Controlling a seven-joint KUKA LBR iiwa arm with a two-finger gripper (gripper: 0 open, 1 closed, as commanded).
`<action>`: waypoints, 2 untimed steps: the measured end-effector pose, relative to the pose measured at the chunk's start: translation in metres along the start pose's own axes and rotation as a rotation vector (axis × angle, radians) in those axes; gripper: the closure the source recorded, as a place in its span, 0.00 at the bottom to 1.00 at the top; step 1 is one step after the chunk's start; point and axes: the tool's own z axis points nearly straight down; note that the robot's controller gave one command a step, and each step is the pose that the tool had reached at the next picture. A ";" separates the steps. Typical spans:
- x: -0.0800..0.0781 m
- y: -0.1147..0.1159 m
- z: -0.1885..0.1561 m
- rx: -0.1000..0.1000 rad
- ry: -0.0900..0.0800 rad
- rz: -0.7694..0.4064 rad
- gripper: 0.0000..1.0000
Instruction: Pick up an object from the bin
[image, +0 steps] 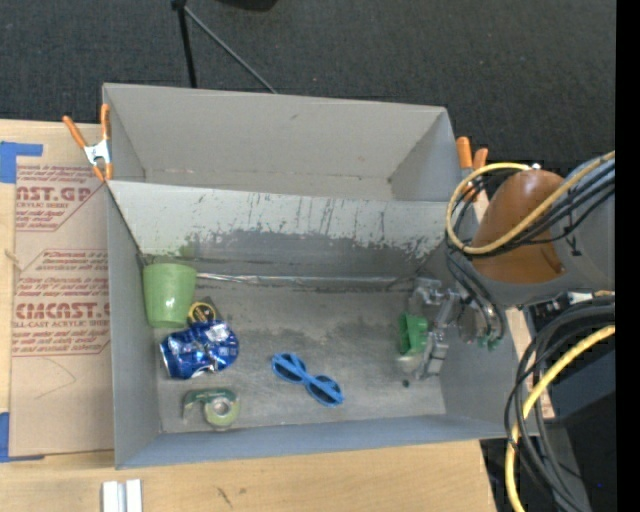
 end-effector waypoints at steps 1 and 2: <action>0.000 -0.001 -0.003 0.002 -0.001 -0.001 1.00; 0.000 -0.001 -0.002 0.002 -0.001 0.000 0.00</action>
Offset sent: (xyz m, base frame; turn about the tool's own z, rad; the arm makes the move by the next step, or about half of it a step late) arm 0.0000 0.0000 0.0000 0.0000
